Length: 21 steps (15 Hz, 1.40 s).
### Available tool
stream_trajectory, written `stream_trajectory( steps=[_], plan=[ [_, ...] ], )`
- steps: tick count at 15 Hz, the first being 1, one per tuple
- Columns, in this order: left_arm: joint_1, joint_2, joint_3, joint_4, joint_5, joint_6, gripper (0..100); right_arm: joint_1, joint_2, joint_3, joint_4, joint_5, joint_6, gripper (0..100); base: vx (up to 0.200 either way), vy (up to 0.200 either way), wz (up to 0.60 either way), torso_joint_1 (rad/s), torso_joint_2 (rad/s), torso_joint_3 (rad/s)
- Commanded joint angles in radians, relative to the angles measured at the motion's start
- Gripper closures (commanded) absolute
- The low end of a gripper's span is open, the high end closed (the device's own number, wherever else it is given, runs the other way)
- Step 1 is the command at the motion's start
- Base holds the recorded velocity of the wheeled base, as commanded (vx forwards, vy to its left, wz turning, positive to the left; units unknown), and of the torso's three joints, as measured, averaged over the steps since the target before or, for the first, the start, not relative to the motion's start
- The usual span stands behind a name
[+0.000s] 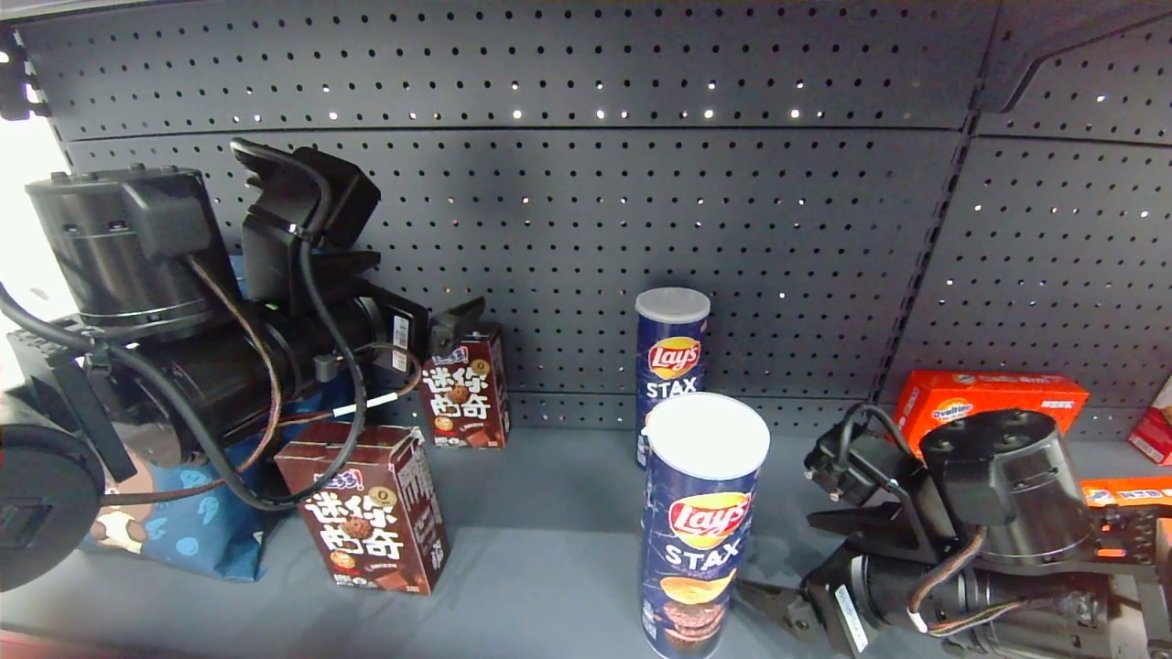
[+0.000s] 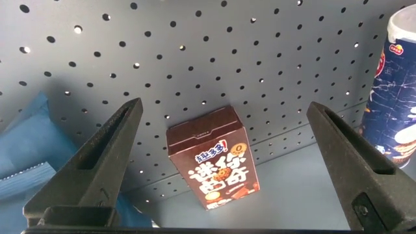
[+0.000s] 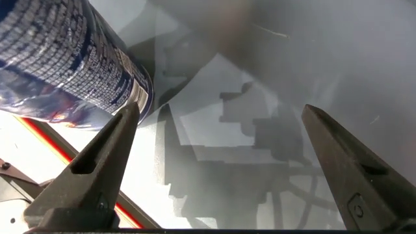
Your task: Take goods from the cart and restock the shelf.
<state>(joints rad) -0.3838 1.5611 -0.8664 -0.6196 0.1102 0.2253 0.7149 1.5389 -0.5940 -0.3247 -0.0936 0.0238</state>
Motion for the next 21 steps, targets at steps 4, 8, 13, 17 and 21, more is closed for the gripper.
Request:
stream_trajectory(
  steps=[4,8,13,17,21],
  plan=[
    [0.0,-0.009,-0.002,0.0,0.0,0.0,0,-0.054,-0.117,-0.003,-0.001,-0.003,0.002,0,0.0,0.0,0.0,0.0,0.0,0.0],
    [0.003,-0.173,0.119,0.001,0.002,0.0,0,-0.18,-0.338,0.013,-0.001,-0.001,0.004,0,0.0,0.0,0.0,0.0,0.0,0.0],
    [0.102,-0.375,0.279,0.006,0.0,-0.001,0,-0.396,-0.551,0.099,-0.001,0.009,0.002,0,0.0,0.0,0.0,0.0,0.0,0.0],
    [0.138,-0.521,0.325,0.009,0.008,-0.018,0,-0.443,-0.755,0.198,0.009,-0.057,-0.002,0,0.0,0.0,0.0,0.0,0.0,0.0],
    [0.138,-0.751,0.455,0.096,0.031,-0.017,0,-0.456,-0.933,0.306,0.021,-0.153,-0.002,0,0.0,0.0,0.0,0.0,0.0,0.0]
  ],
)
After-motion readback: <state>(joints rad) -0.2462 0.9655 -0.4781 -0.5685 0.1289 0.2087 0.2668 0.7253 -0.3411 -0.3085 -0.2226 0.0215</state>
